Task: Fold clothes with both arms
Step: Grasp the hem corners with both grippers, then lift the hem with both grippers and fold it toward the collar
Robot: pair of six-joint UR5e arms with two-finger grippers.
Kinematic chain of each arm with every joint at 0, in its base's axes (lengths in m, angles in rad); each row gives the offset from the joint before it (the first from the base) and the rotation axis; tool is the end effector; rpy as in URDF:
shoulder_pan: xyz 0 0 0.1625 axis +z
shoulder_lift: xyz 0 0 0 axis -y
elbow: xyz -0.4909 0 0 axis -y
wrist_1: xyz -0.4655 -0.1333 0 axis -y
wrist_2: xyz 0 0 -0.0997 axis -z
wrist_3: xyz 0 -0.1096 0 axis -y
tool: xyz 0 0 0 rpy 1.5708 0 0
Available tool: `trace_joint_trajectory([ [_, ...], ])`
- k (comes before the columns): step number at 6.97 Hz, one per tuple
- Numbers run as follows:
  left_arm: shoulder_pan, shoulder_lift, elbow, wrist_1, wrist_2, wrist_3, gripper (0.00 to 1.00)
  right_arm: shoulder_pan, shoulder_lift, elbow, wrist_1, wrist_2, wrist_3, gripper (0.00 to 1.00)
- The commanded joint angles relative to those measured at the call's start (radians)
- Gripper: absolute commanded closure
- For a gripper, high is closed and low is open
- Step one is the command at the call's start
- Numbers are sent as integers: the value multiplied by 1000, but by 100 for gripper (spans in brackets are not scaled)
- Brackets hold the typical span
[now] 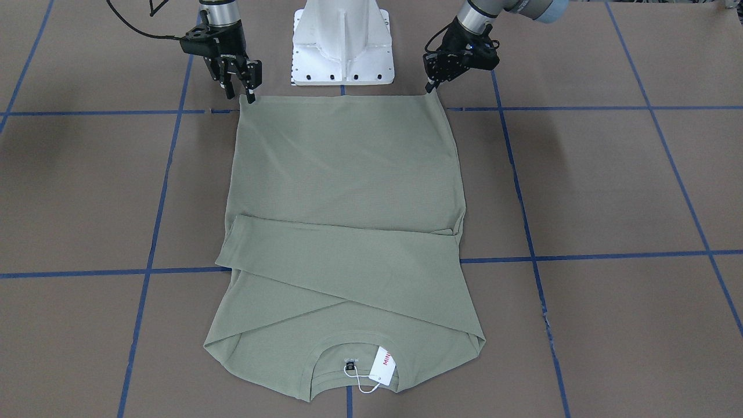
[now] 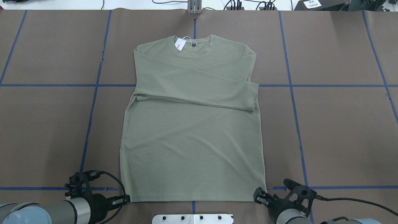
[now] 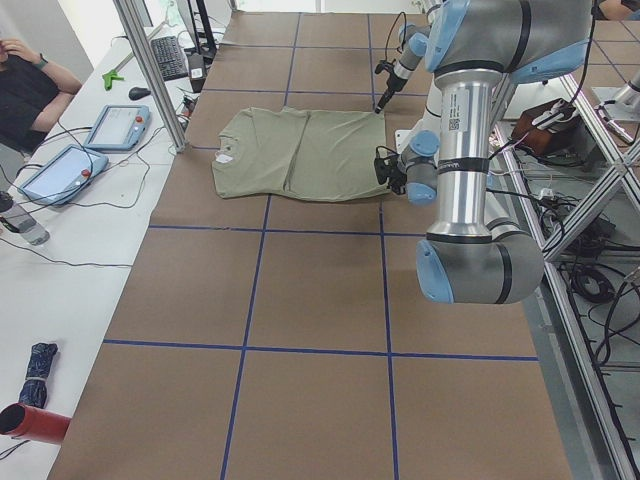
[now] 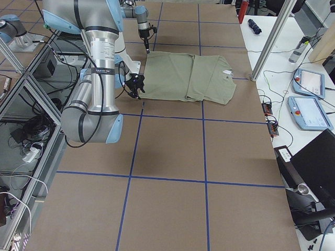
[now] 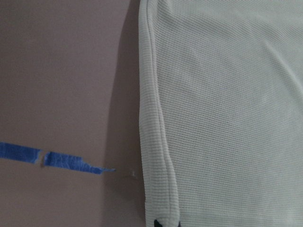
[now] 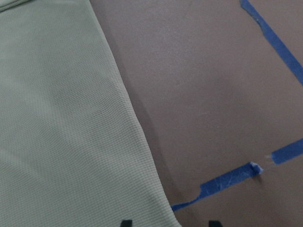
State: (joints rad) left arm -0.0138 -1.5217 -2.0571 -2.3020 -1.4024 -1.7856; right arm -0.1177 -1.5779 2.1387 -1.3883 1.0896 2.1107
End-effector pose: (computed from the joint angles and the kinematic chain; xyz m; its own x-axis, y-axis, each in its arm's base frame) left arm 0.5339 -0.1591 0.4063 0.3468 -0.2149 -0.9130 0.2474 0.9599 -0.1320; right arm -0.5478 -0.1205 0.4099 0.5208 0.3973 0.7556 -0.5534 0.8311 -0.0556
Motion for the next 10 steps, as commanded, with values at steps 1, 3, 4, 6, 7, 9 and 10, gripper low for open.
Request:
trace_joint_trajectory([
  [1, 0, 2, 0, -1, -3, 0, 100, -5, 6, -10, 0, -7, 0, 38],
  [3, 0, 0, 0, -1, -3, 0, 100, -5, 30, -10, 0, -8, 0, 70],
  [4, 0, 0, 0, -1, -3, 0, 100, -5, 30, -11, -2, -8, 0, 100],
  [6, 0, 0, -2, -2, -3, 0, 100, 0, 26, -10, -9, -13, 0, 100],
  [7, 0, 2, -18, -2, -1, 0, 100, 4, 29, 6, -62, -13, -2, 100],
  [9, -11, 9, -60, 1, -7, 3, 100, 4, 27, 135, -231, 0, -8, 100],
  [10, -18, 24, -140, 27, -89, 6, 100, 4, 27, 220, -306, 36, -8, 100],
])
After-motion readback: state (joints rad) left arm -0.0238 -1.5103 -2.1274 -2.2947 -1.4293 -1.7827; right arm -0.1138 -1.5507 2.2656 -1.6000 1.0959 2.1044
